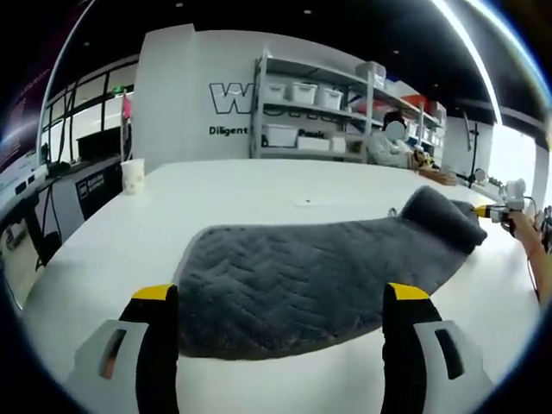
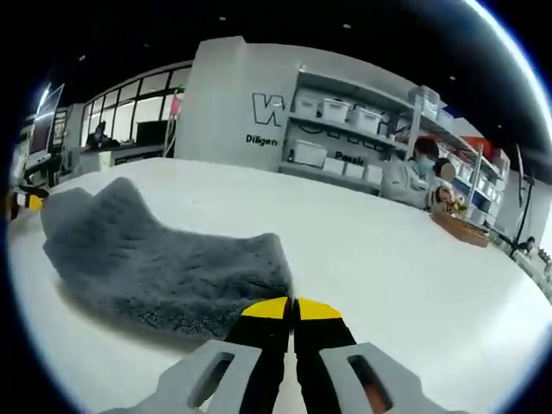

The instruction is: Open the folded towel by lifting each exposed corner and separating the folded layers until the towel lies flat within the target outline without major curled edges

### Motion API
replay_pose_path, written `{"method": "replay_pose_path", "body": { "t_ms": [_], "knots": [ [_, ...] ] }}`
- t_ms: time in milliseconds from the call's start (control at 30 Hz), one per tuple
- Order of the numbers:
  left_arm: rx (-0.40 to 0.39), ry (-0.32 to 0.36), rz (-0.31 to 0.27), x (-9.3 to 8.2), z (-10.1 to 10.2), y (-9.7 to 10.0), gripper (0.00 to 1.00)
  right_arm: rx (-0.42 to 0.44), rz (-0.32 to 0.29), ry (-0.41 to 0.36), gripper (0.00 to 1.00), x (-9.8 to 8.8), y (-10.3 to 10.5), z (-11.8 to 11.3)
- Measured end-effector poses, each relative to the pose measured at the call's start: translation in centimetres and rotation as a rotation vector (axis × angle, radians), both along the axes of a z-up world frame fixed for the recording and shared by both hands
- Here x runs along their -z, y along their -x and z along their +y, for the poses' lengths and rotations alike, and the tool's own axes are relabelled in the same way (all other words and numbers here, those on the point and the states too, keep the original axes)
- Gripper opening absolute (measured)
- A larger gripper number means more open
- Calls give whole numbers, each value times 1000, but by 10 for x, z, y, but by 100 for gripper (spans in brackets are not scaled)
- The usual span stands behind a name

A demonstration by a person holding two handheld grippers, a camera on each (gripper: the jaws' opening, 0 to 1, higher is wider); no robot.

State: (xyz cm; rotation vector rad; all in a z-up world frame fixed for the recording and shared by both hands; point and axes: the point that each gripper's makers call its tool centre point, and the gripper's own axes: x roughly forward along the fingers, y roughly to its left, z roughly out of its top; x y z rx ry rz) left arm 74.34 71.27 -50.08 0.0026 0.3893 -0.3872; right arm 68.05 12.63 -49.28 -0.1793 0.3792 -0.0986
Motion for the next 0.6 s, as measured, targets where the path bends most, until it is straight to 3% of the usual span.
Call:
{"method": "replay_pose_path", "body": {
  "t_ms": [433, 600],
  "knots": [
    [14, -9, 15, 4, -2, 0, 98, 113, 36, 75, 0, 6, 14, -40],
    [13, -10, 16, 4, -3, 3, 98, 140, 41, 60, 0, 12, 17, -49]
  ]
}}
